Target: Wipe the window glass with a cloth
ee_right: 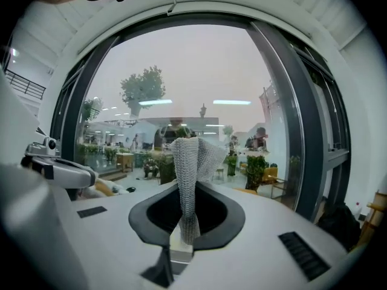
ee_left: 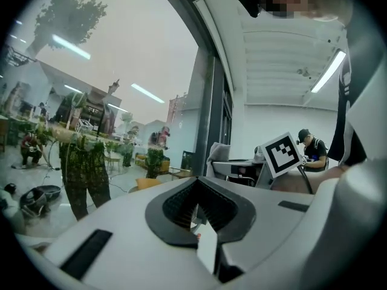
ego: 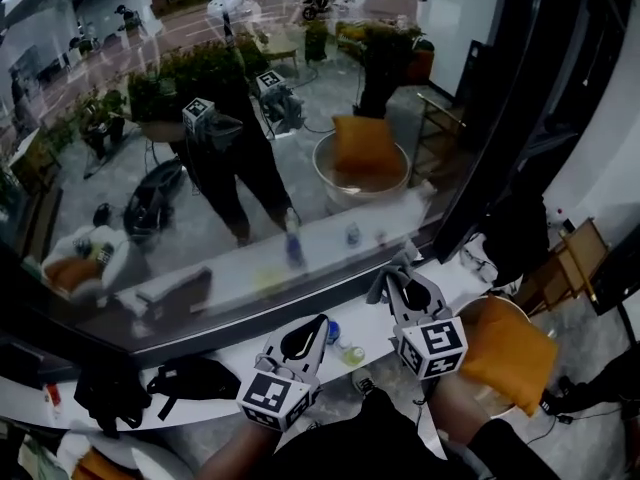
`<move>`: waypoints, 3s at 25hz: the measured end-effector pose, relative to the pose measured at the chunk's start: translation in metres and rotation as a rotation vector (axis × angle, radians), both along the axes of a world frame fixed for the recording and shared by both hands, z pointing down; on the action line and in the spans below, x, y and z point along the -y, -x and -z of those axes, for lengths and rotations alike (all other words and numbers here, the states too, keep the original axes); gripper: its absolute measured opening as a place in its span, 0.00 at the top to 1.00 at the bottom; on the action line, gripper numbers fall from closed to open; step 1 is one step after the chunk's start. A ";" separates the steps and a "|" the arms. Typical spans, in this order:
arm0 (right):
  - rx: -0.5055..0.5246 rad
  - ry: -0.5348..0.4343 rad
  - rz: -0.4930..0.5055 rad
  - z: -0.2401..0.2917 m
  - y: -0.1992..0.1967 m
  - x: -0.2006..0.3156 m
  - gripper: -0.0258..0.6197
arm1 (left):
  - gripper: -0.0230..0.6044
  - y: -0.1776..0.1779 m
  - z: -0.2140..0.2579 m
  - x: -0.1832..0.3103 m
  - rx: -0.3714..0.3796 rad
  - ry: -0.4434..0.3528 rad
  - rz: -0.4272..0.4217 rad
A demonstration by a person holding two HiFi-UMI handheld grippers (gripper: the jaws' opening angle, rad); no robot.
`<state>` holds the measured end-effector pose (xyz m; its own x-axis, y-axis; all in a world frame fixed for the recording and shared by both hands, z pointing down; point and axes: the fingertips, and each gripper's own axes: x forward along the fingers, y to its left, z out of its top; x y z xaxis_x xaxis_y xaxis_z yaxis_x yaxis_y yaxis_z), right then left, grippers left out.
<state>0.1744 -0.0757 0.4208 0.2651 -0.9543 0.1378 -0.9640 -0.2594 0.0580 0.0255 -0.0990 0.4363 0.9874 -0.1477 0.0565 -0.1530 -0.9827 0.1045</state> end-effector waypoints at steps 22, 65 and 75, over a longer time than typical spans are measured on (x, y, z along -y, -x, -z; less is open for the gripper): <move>-0.103 -0.057 -0.034 0.050 -0.273 0.089 0.88 | 0.95 -0.165 0.024 0.064 -0.017 -0.061 0.203; -0.131 -0.051 0.070 0.061 -0.171 0.198 0.88 | 0.95 -0.072 0.015 0.115 0.012 -0.044 0.397; -0.151 -0.054 0.191 0.064 -0.043 0.244 0.88 | 0.95 0.013 0.017 0.136 0.002 -0.040 0.456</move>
<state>0.2172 -0.3197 0.3569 0.0925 -0.9940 0.0582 -0.9772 -0.0794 0.1967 0.0125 -0.2350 0.4197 0.8208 -0.5695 0.0436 -0.5711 -0.8181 0.0667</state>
